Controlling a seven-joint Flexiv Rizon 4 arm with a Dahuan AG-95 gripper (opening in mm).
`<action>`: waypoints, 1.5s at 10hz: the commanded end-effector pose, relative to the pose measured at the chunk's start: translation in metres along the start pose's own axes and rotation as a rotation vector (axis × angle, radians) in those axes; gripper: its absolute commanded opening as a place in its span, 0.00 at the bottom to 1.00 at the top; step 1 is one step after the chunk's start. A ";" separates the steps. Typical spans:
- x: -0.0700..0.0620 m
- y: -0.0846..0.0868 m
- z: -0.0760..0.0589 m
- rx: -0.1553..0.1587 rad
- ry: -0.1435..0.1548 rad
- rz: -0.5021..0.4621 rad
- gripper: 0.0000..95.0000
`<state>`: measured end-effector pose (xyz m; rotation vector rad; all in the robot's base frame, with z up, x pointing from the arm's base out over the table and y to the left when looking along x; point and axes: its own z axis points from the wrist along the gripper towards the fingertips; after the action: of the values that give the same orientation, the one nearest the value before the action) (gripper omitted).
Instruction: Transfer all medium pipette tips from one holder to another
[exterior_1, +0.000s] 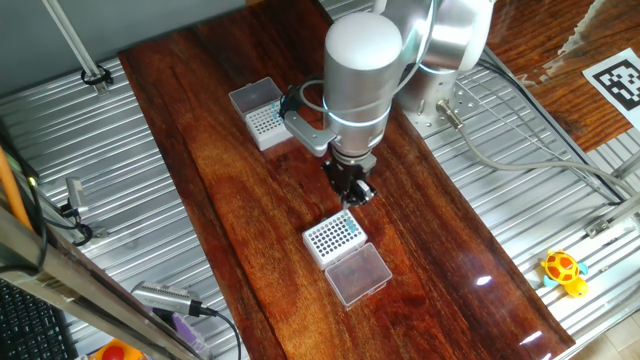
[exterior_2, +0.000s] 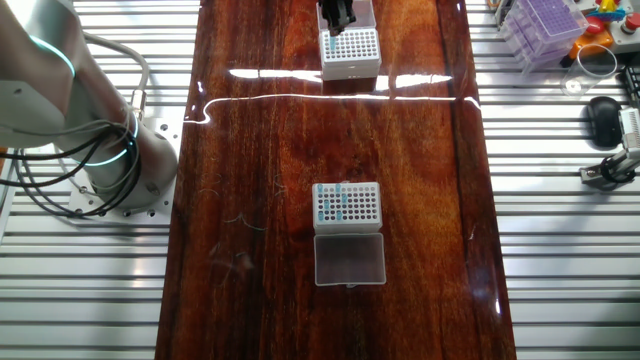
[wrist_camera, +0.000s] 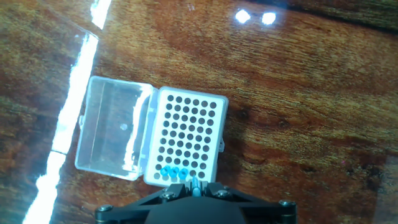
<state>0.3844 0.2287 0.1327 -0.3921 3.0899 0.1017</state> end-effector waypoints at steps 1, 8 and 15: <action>-0.001 -0.001 0.004 0.002 -0.006 0.003 0.00; -0.002 -0.002 0.010 0.002 -0.014 0.005 0.00; -0.001 -0.001 0.007 -0.006 -0.008 0.022 0.00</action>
<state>0.3859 0.2295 0.1254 -0.3559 3.0893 0.1132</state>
